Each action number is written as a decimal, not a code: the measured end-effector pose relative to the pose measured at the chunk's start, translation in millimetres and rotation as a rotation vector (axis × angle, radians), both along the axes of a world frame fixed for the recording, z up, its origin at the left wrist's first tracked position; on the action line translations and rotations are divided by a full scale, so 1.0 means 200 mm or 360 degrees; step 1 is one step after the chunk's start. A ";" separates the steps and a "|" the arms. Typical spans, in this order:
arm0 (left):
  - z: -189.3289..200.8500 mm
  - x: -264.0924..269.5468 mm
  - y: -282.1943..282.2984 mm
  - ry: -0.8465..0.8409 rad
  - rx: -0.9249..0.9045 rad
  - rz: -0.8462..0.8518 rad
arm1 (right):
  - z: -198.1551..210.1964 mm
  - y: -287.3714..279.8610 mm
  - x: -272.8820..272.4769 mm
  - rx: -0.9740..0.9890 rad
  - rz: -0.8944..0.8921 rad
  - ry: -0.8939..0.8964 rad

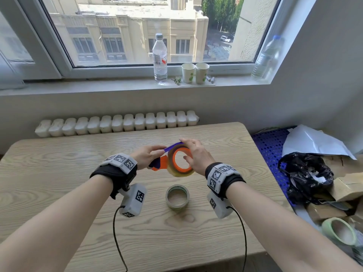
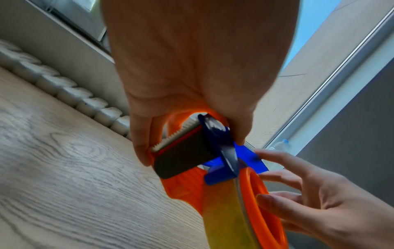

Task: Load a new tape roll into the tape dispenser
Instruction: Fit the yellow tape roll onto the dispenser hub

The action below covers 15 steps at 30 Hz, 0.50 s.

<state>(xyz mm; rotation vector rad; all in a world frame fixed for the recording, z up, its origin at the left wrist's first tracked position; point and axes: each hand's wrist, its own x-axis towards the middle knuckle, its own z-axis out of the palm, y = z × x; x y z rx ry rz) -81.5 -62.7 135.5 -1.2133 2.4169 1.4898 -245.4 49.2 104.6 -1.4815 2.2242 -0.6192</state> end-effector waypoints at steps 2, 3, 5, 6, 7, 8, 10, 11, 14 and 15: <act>0.02 0.00 -0.01 -0.0035 -0.0001 -0.0063 | 0.00 -0.01 -0.01 -0.0027 -0.0036 0.0034; 0.04 0.00 -0.01 -0.0045 0.0001 -0.0089 | 0.00 -0.01 -0.02 -0.0047 -0.0055 0.0039; 0.07 0.00 -0.02 -0.0048 0.0015 -0.0124 | 0.00 -0.01 -0.02 -0.0084 -0.0091 0.0020; 0.08 0.00 -0.02 -0.0037 0.0032 -0.0107 | 0.00 -0.01 -0.02 -0.0095 -0.0102 0.0005; 0.08 0.00 -0.03 -0.0013 0.0054 -0.0052 | 0.00 -0.01 -0.02 -0.0106 -0.0111 -0.0010; 0.09 0.00 -0.03 0.0039 0.0081 0.0040 | 0.01 -0.01 -0.02 -0.0118 -0.0128 -0.0030; 0.10 0.01 -0.03 0.0251 0.0218 0.0321 | 0.01 -0.01 -0.04 -0.0153 -0.0179 -0.0113; 0.11 0.02 -0.04 0.0388 0.0341 0.0473 | 0.01 -0.02 -0.05 -0.0170 -0.0210 -0.0180; 0.12 0.02 -0.04 0.0640 0.0652 0.0754 | 0.00 -0.04 -0.05 -0.0238 -0.0308 -0.0369; 0.12 0.02 -0.04 0.0654 0.0717 0.0801 | 0.01 -0.04 -0.05 -0.0259 -0.0339 -0.0443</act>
